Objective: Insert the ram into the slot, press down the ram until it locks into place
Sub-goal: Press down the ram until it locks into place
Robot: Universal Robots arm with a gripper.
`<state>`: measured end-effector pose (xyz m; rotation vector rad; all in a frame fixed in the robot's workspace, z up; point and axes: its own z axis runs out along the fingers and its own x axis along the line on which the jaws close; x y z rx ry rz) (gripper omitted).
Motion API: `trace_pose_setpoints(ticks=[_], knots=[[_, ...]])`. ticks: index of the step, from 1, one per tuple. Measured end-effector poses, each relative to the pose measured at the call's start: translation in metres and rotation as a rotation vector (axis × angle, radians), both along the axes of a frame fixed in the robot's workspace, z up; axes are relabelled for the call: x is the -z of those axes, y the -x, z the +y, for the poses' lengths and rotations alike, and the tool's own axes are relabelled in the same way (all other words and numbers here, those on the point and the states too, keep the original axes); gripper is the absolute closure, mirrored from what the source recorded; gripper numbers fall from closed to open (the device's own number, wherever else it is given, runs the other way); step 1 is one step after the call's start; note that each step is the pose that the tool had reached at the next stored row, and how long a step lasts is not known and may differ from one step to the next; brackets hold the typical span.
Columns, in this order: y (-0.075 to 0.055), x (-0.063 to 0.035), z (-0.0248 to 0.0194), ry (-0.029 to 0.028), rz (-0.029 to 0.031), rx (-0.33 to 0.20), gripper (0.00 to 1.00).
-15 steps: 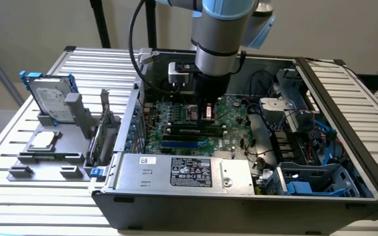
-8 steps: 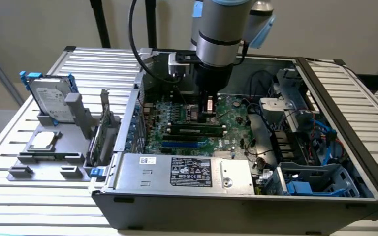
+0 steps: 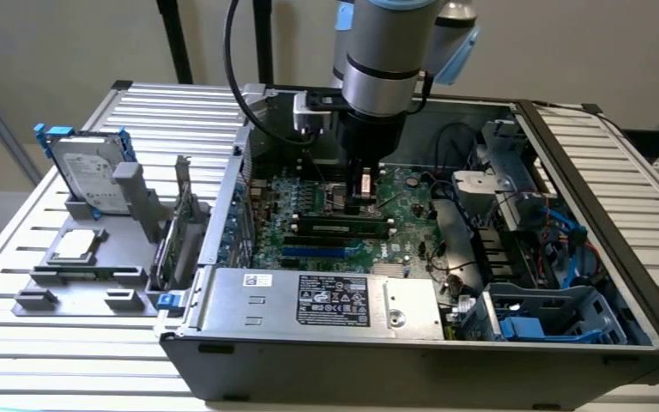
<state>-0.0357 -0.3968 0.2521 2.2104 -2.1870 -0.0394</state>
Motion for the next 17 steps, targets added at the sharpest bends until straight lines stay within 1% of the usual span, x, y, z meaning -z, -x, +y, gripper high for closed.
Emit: trace_pose_setpoints(ticks=[12, 14, 17], knots=[[0.0017, 0.0005, 0.0001, 0.0000, -0.0005, 0.000, 0.90], [0.0041, 0.0014, 0.0009, 0.0001, -0.0009, 0.000, 0.90], [0.0044, 0.0031, 0.0021, -0.0001, -0.0010, 0.000, 0.90]])
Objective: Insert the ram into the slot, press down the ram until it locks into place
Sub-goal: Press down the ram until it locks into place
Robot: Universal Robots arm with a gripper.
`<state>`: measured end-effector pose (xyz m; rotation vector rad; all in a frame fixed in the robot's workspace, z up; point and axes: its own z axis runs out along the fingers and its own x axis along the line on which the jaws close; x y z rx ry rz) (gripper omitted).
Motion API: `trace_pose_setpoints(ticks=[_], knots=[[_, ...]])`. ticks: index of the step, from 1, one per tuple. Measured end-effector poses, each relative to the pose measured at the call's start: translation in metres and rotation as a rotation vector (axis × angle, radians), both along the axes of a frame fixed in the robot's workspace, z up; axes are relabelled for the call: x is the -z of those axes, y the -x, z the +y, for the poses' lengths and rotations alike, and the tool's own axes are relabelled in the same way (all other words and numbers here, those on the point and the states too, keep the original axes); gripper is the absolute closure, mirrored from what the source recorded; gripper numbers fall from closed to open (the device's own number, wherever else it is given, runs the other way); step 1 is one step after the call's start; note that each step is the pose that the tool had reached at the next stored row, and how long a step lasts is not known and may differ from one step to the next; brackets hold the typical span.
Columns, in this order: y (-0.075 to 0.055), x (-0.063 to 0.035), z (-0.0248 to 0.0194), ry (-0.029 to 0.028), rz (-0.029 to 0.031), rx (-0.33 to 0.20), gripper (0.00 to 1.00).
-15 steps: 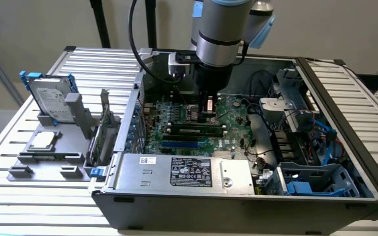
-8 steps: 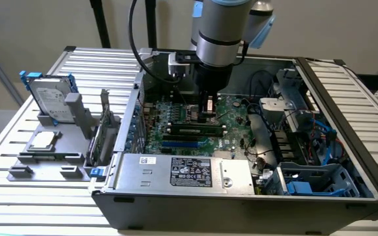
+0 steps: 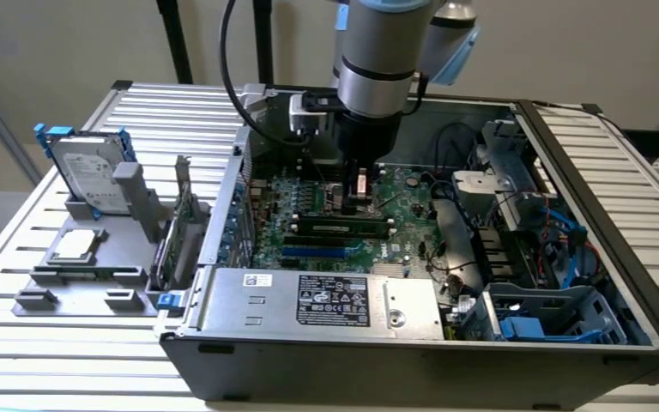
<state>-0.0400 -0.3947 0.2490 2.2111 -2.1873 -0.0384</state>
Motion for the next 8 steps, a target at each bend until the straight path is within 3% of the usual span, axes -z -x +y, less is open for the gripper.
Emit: trace_pose_setpoints(ticks=[8], knots=[[0.0000, 0.0081, 0.0020, 0.0000, -0.0001, 0.000, 0.90]])
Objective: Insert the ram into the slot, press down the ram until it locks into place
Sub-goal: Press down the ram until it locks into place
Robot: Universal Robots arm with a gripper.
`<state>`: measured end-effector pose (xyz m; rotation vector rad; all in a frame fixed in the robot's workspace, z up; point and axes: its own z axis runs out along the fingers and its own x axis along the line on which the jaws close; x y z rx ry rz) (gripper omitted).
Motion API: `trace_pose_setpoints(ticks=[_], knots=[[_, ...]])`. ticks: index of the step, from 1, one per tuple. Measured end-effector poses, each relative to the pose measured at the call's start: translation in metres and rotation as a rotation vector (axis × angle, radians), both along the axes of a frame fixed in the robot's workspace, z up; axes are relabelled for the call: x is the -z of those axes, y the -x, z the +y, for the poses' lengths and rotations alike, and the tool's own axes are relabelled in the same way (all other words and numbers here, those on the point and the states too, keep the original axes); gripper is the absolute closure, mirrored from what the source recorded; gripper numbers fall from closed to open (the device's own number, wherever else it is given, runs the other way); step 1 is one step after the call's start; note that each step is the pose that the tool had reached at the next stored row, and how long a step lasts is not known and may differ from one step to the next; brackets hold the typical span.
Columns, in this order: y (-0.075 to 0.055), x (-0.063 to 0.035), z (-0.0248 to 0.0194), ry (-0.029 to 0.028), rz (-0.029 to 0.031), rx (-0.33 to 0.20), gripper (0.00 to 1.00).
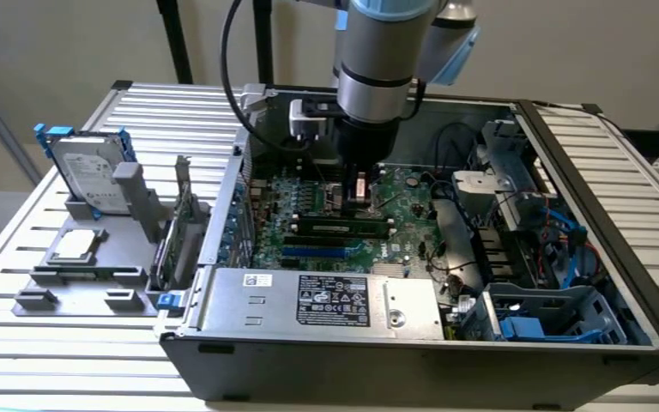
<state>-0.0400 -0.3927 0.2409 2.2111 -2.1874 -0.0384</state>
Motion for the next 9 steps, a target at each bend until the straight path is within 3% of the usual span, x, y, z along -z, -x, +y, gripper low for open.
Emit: trace_pose_setpoints(ticks=[9], knots=[[0.0000, 0.0097, 0.0016, 0.0002, 0.0001, 0.000, 0.90]])
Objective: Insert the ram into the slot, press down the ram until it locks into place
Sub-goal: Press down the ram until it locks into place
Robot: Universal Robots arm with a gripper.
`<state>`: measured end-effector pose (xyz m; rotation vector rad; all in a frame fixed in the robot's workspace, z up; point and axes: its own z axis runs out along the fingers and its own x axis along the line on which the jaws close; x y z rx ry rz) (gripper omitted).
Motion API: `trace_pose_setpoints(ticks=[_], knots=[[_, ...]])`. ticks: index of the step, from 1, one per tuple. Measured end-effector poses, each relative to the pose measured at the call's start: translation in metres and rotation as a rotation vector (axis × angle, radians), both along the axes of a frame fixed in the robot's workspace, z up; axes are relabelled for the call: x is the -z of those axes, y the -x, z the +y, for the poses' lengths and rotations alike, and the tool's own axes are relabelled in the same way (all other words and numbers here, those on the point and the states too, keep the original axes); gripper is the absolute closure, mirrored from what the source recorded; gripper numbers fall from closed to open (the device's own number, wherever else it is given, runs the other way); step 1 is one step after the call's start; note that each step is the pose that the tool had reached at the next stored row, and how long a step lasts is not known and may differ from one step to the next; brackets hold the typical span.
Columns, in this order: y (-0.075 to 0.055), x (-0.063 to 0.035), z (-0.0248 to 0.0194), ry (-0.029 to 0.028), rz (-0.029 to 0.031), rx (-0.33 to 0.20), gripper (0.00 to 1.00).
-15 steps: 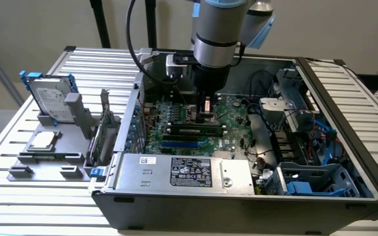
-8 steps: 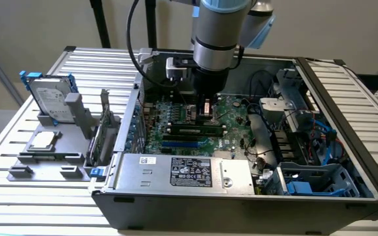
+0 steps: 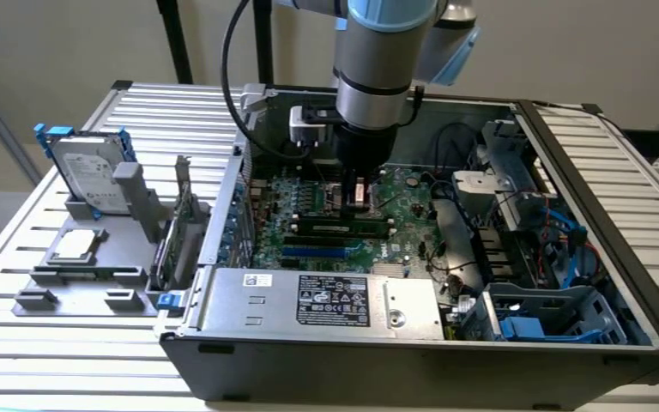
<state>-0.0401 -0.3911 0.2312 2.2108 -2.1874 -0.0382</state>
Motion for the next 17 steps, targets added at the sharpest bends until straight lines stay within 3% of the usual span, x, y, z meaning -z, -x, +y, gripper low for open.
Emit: trace_pose_setpoints(ticks=[7, 8, 13, 17], knots=[[0.000, 0.0045, 0.0002, 0.0003, 0.0003, 0.000, 0.90], [0.000, 0.0023, 0.0004, -0.0017, 0.0007, 0.000, 0.90], [-0.001, -0.0179, 0.0002, 0.0000, 0.0080, 0.000, 0.90], [-0.002, -0.0244, 0.0003, -0.0001, 0.0100, 0.000, 0.90]])
